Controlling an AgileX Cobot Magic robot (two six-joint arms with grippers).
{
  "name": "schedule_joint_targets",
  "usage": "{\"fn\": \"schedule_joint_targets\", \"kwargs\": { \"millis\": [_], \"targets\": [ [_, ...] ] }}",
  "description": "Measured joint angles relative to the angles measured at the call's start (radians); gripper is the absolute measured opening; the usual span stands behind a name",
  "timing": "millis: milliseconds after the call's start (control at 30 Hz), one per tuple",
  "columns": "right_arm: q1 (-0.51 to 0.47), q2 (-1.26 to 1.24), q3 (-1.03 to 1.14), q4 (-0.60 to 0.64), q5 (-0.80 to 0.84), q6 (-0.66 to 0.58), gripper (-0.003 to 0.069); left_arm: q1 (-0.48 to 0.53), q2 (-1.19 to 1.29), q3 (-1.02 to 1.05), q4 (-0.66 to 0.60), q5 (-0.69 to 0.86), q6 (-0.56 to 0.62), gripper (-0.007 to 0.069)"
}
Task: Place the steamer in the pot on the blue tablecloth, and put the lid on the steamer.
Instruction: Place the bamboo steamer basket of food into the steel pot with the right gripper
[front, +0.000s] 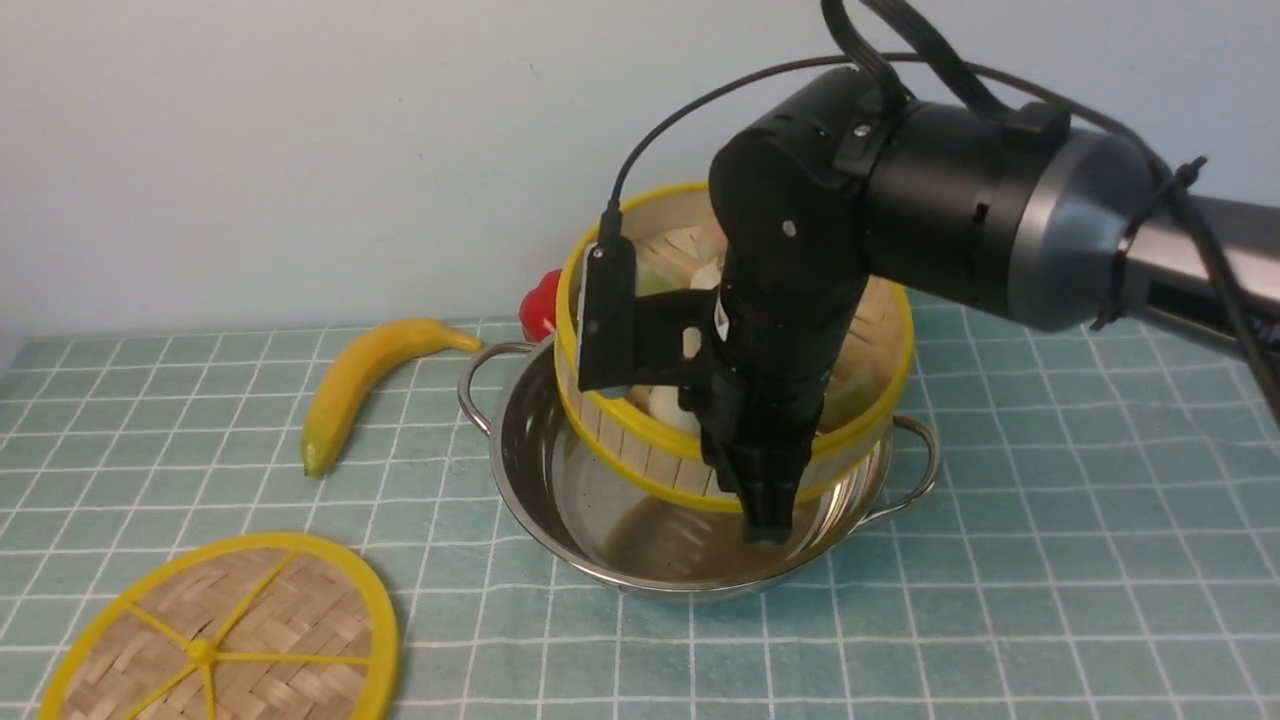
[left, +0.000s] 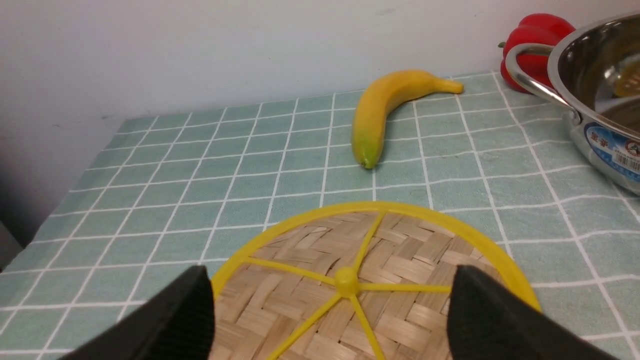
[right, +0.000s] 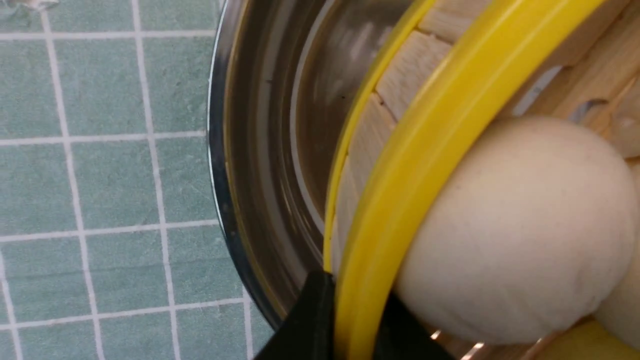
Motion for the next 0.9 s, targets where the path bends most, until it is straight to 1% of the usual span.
{"fn": "schedule_joint_targets", "kwargs": {
  "millis": [333, 900],
  "targets": [
    [0.000, 0.035, -0.003, -0.009, -0.011, -0.043, 0.0061, 0.000, 0.000, 0.000, 0.000, 0.000, 0.000, 0.0578],
    [0.000, 0.100, -0.005, 0.091, -0.066, -0.070, 0.0061, 0.000, 0.000, 0.000, 0.000, 0.000, 0.006, 0.0578]
  ]
}}
